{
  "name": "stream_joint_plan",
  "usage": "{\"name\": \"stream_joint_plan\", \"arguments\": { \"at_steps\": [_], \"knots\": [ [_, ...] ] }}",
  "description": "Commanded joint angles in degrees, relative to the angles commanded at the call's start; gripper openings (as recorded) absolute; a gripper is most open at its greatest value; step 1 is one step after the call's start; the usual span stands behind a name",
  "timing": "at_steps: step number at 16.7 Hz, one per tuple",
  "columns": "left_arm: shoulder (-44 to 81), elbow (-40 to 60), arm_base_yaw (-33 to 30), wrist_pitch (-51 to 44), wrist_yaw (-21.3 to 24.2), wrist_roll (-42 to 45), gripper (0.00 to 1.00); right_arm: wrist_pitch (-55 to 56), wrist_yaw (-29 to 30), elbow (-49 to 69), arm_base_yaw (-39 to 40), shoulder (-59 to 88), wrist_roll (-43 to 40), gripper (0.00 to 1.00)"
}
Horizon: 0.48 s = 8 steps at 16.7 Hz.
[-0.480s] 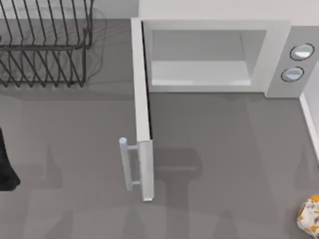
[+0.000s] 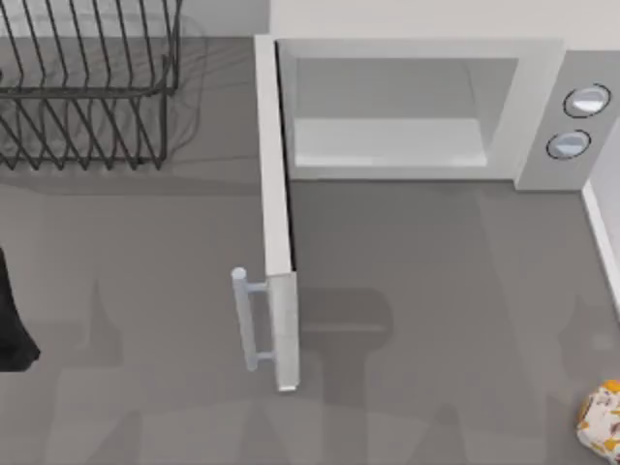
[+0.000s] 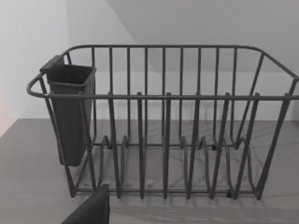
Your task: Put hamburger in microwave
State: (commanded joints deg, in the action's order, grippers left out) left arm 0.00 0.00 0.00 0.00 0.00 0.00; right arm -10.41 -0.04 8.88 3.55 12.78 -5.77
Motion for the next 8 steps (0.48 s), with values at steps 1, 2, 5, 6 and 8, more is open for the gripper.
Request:
{"name": "stream_joint_plan", "arguments": {
  "at_steps": [1, 2, 5, 6, 8],
  "knots": [
    [0.0, 0.0, 0.0, 0.0, 0.0, 0.0, 1.00, -3.0, 0.0, 2.4, 1.0, 4.2, -1.6, 1.00],
    [0.0, 0.0, 0.0, 0.0, 0.0, 0.0, 1.00, -6.2, 0.1, 5.0, 2.0, 9.0, -3.4, 1.00],
    [0.0, 0.0, 0.0, 0.0, 0.0, 0.0, 1.00, -16.7, 0.1, 12.9, 5.3, 25.5, -8.9, 1.00],
    [0.0, 0.0, 0.0, 0.0, 0.0, 0.0, 1.00, -20.2, 0.1, 15.5, 6.4, 31.0, -10.7, 1.00],
    [0.0, 0.0, 0.0, 0.0, 0.0, 0.0, 1.00, -27.1, 0.1, 20.6, 8.5, 40.9, -14.3, 1.00]
  ]
}}
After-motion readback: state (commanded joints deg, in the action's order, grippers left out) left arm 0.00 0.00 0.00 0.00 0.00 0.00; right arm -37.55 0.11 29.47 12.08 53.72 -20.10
